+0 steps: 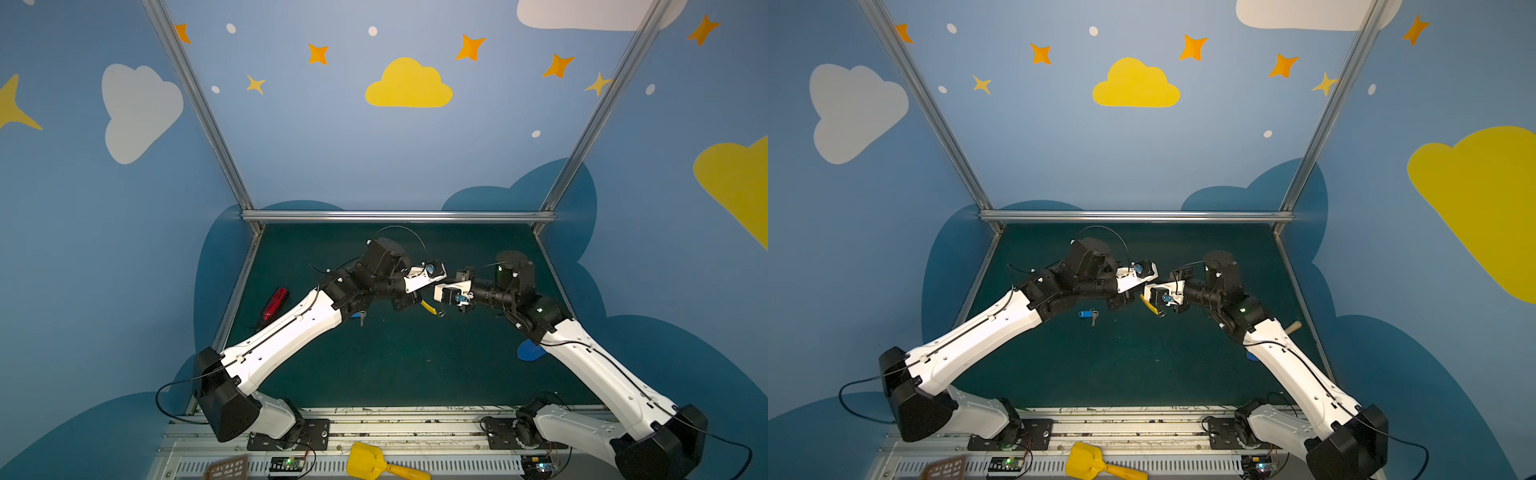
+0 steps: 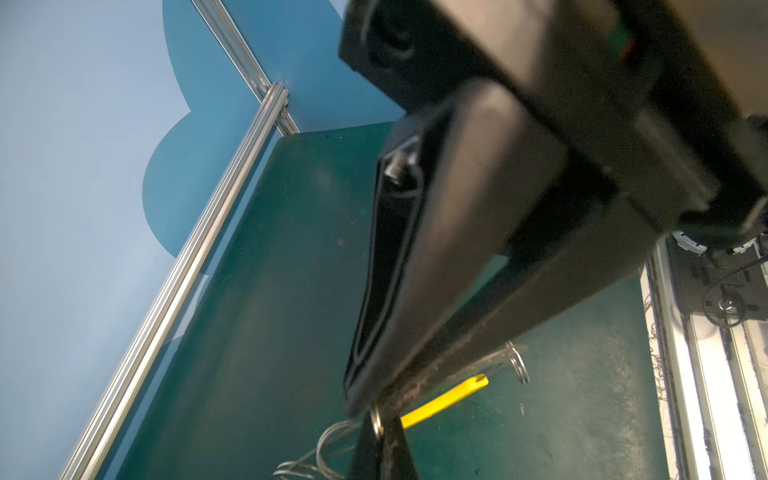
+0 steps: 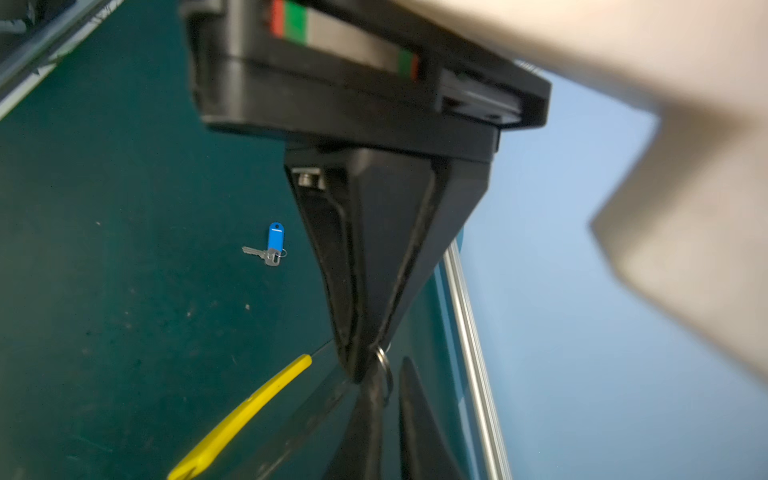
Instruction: Put the keys on the keyring
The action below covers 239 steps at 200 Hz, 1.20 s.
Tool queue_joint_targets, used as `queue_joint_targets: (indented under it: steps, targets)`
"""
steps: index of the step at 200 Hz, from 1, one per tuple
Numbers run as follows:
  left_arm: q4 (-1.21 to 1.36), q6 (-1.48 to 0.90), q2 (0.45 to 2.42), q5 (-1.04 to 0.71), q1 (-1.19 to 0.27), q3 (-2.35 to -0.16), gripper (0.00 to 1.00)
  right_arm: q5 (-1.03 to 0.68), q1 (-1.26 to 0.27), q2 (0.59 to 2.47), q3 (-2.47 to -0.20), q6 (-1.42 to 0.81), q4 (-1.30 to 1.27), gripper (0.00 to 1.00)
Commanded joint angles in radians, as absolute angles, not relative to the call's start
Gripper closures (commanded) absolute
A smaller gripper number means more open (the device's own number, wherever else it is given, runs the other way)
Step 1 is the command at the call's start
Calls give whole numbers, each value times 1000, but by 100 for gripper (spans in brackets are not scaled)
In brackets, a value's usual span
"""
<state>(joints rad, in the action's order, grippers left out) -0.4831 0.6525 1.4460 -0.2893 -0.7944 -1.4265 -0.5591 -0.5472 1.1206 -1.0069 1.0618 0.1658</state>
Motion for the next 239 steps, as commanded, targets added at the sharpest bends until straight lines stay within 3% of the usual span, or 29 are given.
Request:
queue_joint_targets:
  steps: [1, 57, 85, 108, 142, 176, 202, 239]
  targets:
    - [-454, 673, 1442, -328, -813, -1456, 96, -535, -554, 1141, -1028, 1036, 209, 80]
    - [-426, 679, 1419, -327, -815, -1433, 96, -568, -557, 1147, -1035, 1026, 228, 90]
    - [-398, 683, 1403, -333, -814, -1410, 96, -582, -557, 1152, -1037, 1016, 237, 100]
    - [-373, 683, 1391, -326, -815, -1388, 96, -586, -557, 1148, -1031, 981, 211, 100]
    - [-275, 659, 1345, -279, -807, -1308, 67, -611, -551, 1147, -1004, 879, 120, 100]
    - [-74, 580, 1249, -321, -764, -1139, 68, -644, -537, 1144, -986, 780, 40, 100]
    - [76, 503, 1195, -371, -737, -1029, 74, -688, -524, 1148, -988, 726, 14, 100]
    - [104, 464, 1181, -388, -721, -999, 77, -769, -506, 1151, -988, 658, -21, 100]
